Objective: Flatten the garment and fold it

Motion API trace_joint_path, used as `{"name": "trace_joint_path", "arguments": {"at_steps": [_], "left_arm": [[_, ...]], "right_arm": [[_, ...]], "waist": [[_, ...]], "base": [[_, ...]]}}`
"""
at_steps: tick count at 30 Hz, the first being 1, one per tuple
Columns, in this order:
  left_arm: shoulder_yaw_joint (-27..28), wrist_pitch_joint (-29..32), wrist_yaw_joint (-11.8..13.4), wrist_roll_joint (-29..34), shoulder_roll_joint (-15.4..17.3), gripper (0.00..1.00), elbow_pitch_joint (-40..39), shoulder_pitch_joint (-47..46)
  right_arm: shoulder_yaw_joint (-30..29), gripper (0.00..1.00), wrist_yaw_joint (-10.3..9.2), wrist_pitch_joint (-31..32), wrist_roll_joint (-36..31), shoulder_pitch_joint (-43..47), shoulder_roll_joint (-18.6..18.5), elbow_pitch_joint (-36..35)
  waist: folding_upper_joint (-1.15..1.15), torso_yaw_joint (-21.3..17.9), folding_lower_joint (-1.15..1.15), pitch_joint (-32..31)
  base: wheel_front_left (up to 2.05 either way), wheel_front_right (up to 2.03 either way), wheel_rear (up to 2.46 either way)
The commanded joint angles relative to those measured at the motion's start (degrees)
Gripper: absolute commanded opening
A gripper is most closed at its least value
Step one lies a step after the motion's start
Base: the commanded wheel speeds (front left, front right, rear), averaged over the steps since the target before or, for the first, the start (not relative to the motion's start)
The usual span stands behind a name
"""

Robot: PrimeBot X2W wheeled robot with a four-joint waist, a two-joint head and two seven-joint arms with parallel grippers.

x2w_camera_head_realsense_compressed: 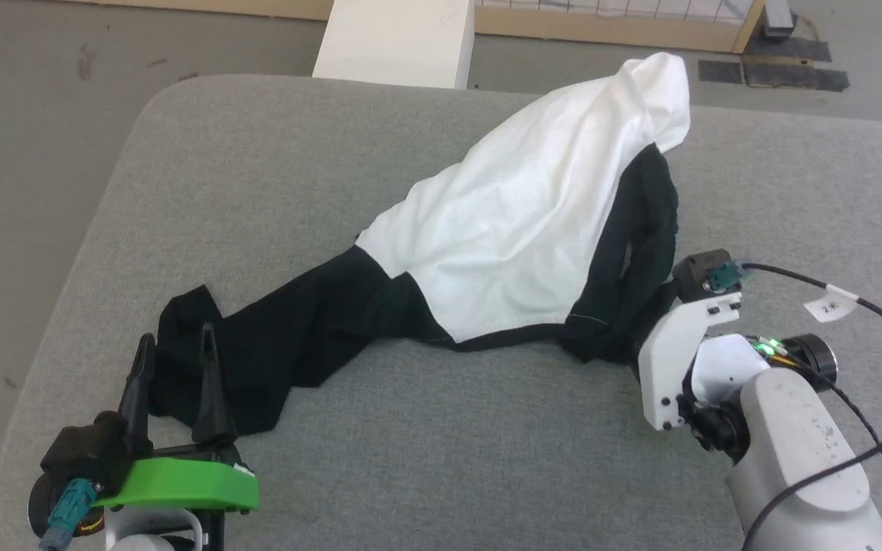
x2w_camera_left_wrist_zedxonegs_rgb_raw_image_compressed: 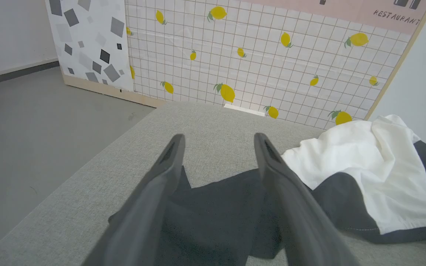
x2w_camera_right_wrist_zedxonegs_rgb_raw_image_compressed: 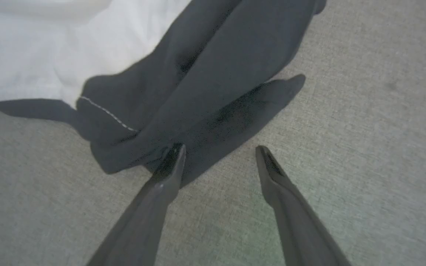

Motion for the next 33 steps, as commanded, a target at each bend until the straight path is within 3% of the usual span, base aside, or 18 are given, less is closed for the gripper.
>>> {"name": "trace_joint_path", "arguments": {"at_steps": [1, 6, 7, 8, 9, 16, 20, 22, 25, 29, 33], "left_arm": [[0.03, -0.28, 0.02, -0.02, -0.22, 1.00, -0.13, -0.21], [-0.09, -0.28, 0.05, -0.22, -0.30, 1.00, -0.05, -0.59], [-0.14, -0.28, 0.06, -0.22, -0.33, 1.00, -0.04, -0.71], [-0.17, -0.28, 0.08, -0.23, -0.35, 1.00, -0.03, -0.81], [-0.19, -0.28, 0.14, -0.22, -0.38, 1.00, 0.00, -0.90], [-0.28, -0.28, 0.42, -0.16, -0.32, 1.00, 0.20, -0.80], [-0.18, -0.17, 0.75, -0.17, -0.08, 1.00, -0.12, -0.29], [-0.08, 0.08, 0.99, -0.15, 0.24, 1.00, -0.61, 0.20], [-0.18, 0.42, 1.03, -0.11, 0.57, 1.00, -1.24, 0.32], [-0.70, 0.94, 1.01, -0.02, 0.82, 1.00, -2.06, -0.27], [-1.27, 1.25, 0.85, -0.02, 0.98, 1.00, -2.51, -0.88]], "right_arm": [[0.71, 1.00, -0.08, 0.07, -0.50, -1.20, -0.04, 0.82], [3.26, 1.00, -0.08, -0.19, -2.45, -2.64, -0.04, 4.06], [3.65, 0.69, -0.08, -0.05, -2.32, -2.89, -0.04, 4.78], [4.03, 0.20, -0.08, -0.24, -2.05, -3.11, -0.04, 5.10], [4.45, 0.00, -0.08, -0.66, -1.57, -3.31, -0.04, 5.32], [2.00, 0.00, -0.08, -2.34, 0.01, -3.31, -0.11, 3.16], [-3.47, 0.00, -0.08, -1.24, 0.80, -1.51, -4.31, -0.43], [-9.41, 0.00, -0.08, 1.11, 0.99, 0.36, -10.12, -2.93], [-16.66, 0.00, -0.08, 3.45, -0.39, 1.66, -15.24, -4.14], [-28.49, 0.00, -0.08, 6.76, -5.00, 2.92, -18.57, -5.64], [-37.76, 0.00, -0.08, 6.26, -8.23, 1.92, -19.31, -6.07]], "waist": [[0.00, 0.34, 0.00, 0.80], [0.00, 0.38, 0.00, 1.88], [0.00, 0.34, 0.00, 2.09], [0.00, 0.28, 0.00, 2.20], [0.00, 0.17, 0.00, 2.25], [0.00, -1.39, 0.00, 1.55], [0.00, -2.66, 0.00, 0.52], [0.00, -3.67, 0.00, 0.21], [0.00, -4.47, 0.00, 0.46], [0.00, -4.75, 0.00, 1.41], [0.00, -4.48, 0.00, 2.52]], "base": [[0.00, 0.00, 0.00], [0.00, 0.00, 0.00], [0.00, 0.00, 0.00], [0.00, 0.00, 0.00], [0.00, 0.00, 0.00], [0.00, 0.00, 0.00], [0.00, 0.00, 0.00], [0.00, 0.00, 0.00], [0.00, 0.00, 0.00], [0.00, 0.00, 0.00], [0.00, 0.00, 0.00]]}}
